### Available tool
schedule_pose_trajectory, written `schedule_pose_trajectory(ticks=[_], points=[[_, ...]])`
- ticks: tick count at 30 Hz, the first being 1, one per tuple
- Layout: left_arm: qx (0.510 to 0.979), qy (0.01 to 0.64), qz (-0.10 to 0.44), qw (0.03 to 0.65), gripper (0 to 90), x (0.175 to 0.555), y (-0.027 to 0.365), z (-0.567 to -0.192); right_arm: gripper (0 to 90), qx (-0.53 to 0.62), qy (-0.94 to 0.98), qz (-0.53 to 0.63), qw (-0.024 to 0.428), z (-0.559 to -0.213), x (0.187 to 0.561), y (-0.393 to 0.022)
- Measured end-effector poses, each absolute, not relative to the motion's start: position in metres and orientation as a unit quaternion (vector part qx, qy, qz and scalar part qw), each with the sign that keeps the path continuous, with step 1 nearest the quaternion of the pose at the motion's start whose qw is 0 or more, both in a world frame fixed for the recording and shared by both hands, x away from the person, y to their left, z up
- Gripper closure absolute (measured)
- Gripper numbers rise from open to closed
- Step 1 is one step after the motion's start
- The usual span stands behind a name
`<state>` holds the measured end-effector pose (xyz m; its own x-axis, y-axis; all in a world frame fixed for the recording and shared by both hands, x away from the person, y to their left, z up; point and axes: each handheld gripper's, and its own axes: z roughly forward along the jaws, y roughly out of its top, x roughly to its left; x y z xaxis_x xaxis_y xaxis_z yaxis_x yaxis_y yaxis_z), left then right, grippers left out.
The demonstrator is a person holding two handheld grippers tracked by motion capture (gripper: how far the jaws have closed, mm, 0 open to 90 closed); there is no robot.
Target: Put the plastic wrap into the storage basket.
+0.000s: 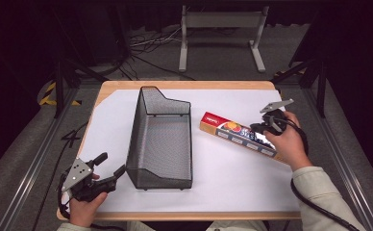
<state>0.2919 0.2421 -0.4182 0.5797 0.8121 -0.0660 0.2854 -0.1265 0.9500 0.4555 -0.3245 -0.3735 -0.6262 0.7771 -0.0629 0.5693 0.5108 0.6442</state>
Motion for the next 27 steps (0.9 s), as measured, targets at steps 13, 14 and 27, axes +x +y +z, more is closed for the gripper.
schedule_pose_trajectory(ticks=[13,14,27], points=[[0.709,0.39,0.245,0.535,22.9,0.292,0.243,-0.419,90.0,0.483,0.812,0.291,0.149,-0.391,0.45,-0.41],[0.708,0.39,0.247,0.534,22.9,0.292,0.242,-0.419,90.0,0.485,0.814,0.287,0.141,-0.393,0.45,-0.414],[0.707,0.392,0.249,0.533,23.0,0.292,0.244,-0.419,90.0,0.48,0.831,0.276,0.053,-0.407,0.444,-0.432]])
